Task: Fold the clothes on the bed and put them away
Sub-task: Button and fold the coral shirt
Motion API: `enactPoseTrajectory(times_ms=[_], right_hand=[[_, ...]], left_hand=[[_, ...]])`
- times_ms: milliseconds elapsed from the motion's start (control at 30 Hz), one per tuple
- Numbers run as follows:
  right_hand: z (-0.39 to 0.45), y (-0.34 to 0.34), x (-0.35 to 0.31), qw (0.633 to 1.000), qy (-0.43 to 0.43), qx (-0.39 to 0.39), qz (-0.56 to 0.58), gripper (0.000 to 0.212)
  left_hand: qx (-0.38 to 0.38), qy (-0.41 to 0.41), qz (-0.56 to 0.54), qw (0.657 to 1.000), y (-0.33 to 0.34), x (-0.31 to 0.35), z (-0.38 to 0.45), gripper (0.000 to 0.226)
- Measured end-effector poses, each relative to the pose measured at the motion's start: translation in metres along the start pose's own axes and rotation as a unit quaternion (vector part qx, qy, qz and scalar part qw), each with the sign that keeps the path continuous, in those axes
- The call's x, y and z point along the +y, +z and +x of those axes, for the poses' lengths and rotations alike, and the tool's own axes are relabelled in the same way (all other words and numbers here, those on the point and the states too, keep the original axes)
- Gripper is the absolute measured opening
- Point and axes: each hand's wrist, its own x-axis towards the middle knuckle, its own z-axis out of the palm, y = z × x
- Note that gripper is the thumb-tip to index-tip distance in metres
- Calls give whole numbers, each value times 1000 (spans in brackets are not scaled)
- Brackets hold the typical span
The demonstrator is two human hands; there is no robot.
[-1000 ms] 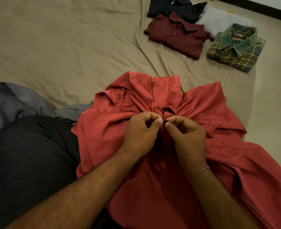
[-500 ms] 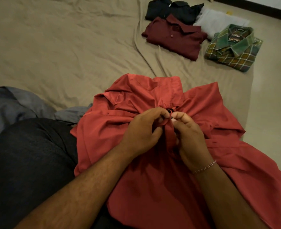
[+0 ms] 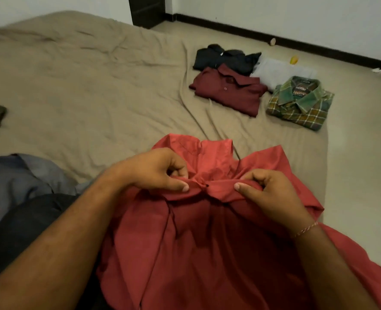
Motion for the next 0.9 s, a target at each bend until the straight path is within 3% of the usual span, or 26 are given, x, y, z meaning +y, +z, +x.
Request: enactPoseTrajectory(times_ms=[67, 133, 233, 333, 500, 667, 733, 900], right_hand=[[23, -18, -6, 999, -7, 18, -35, 9], [43, -35, -18, 996, -7, 59, -62, 10], [59, -50, -44, 976, -24, 187, -112, 21], [39, -41, -62, 967, -9, 236, -90, 15], [-25, 11, -56, 980, 34, 166, 103, 16], [-52, 42, -50, 946, 86, 140, 278, 14], [-52, 45, -54, 937, 87, 139, 309, 8], [-52, 55, -59, 924, 83, 151, 341, 14]], left_hand=[[16, 21, -27, 999, -20, -4, 8, 5], [165, 27, 59, 984, -36, -5, 23, 6], [435, 8, 138, 890, -46, 11, 35, 8], [546, 16, 122, 829, -15, 32, 25, 17], [563, 65, 18, 824, 84, 39, -23, 18], [522, 80, -109, 842, 117, 53, -28, 24], [512, 83, -141, 843, 118, 60, -22, 26], [529, 59, -164, 830, 133, 66, -16, 19]])
